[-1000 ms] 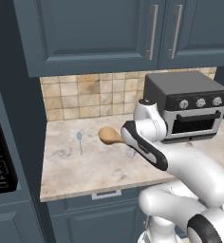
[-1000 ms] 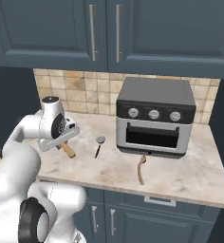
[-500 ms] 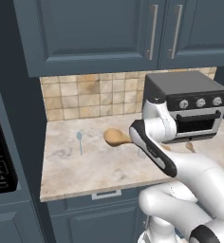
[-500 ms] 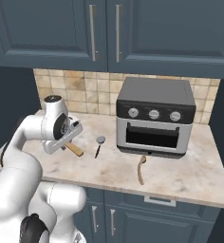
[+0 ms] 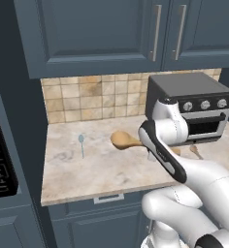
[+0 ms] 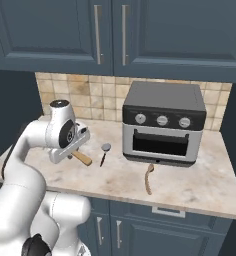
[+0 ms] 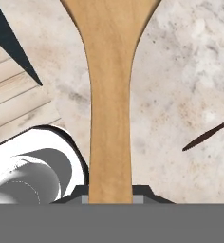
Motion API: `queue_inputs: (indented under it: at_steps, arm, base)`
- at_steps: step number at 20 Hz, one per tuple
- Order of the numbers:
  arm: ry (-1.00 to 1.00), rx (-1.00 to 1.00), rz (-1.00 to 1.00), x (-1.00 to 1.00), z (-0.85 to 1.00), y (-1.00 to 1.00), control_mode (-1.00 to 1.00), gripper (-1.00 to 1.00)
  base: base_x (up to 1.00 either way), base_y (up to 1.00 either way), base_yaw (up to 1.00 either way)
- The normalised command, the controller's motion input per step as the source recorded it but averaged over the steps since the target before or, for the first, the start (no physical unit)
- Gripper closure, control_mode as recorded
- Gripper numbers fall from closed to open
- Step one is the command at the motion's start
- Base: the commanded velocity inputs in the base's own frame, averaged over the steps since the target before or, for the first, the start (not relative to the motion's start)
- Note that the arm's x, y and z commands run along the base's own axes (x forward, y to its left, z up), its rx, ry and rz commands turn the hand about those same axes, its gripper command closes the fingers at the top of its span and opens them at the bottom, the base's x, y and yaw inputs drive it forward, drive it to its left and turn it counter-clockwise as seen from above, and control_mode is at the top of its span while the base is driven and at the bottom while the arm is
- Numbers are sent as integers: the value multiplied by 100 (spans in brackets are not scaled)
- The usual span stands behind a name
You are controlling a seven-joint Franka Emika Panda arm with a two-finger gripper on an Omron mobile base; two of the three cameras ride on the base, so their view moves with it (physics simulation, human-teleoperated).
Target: Organize the utensils by type. Pick up the wooden spoons from the counter and place them in the open cabinet. Then pick up the metallic utensils from the counter and place them in the open drawer.
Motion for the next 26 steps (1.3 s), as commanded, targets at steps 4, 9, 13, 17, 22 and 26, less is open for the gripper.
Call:
queue_inputs:
  at_steps: [4,9,13,17,22,26]
  arm:
    - [0,0,0,0,0,0,-100,100]
    - [-1,0,0,-12,0,0,-100,100]
    - [-8,1,2,-14,0,0,100,100]
    - [0,0,0,0,0,0,100,100]
    - [0,0,0,0,0,0,100,100]
    - [0,0,0,0,0,0,100,100]
  base:
    - [0,0,0]
    - [0,0,0]
    - [-47,0,4]
    - [-60,-6,1]
    - [-33,-11,5]
    - [-24,-18,44]
